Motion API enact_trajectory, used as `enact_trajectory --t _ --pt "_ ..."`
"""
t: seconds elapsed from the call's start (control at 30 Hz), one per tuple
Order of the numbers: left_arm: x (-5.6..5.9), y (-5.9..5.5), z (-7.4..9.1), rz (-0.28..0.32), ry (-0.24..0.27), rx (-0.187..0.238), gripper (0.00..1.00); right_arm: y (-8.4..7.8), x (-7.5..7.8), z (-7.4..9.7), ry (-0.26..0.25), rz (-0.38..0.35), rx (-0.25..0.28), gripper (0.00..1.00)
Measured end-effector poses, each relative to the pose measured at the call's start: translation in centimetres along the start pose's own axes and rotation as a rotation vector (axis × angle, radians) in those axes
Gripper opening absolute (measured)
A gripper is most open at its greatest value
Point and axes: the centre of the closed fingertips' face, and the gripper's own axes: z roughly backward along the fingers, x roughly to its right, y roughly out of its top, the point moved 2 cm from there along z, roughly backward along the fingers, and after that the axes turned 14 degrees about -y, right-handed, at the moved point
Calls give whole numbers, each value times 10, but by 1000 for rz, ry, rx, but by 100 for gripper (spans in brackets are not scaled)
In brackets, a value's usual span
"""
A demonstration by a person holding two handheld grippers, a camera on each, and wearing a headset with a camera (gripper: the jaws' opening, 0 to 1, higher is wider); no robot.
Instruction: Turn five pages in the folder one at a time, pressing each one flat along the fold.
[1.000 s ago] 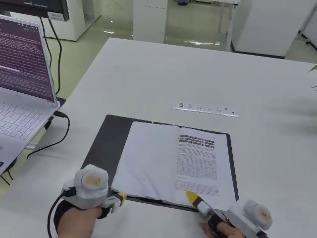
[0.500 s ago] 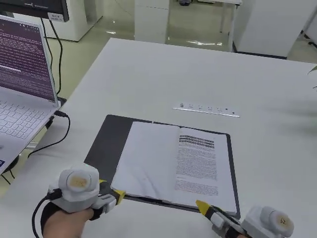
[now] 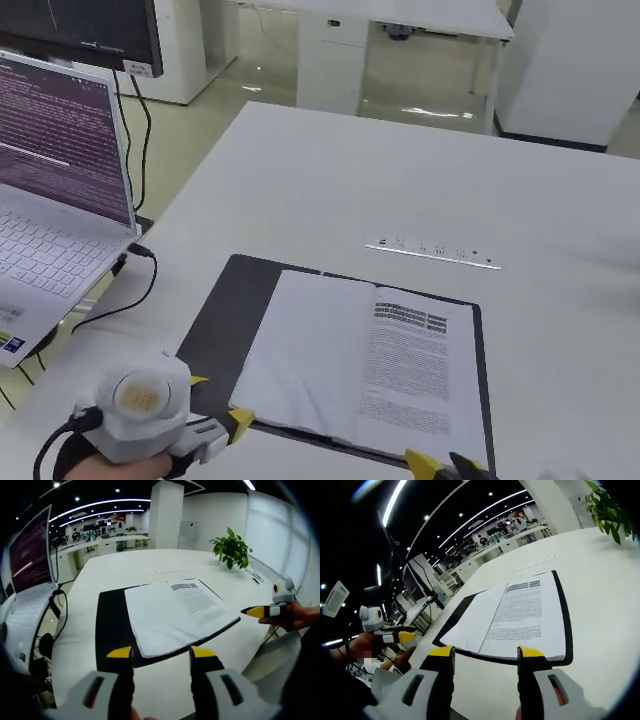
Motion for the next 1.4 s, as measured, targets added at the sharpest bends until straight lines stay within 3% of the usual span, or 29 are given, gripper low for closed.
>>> enact_trajectory --t 0.27,0.4,0.6,0.8,1.1,1.4 --pt "7 4 15 4 10 30 52 0 8 18 -22 98 1 54" --pt "14 4 21 1 0 40 56 5 14 27 -35 103 32 55" --pt "18 10 35 9 20 91 60 2 14 33 -32 117 21 59" --pt "17 9 35 33 32 98 62 -5 10 31 -12 132 -15 62" --pt "21 13 31 15 19 98 65 2 2 28 7 149 3 64" --pt "23 15 25 -2 1 89 66 1 8 34 -13 139 11 65"
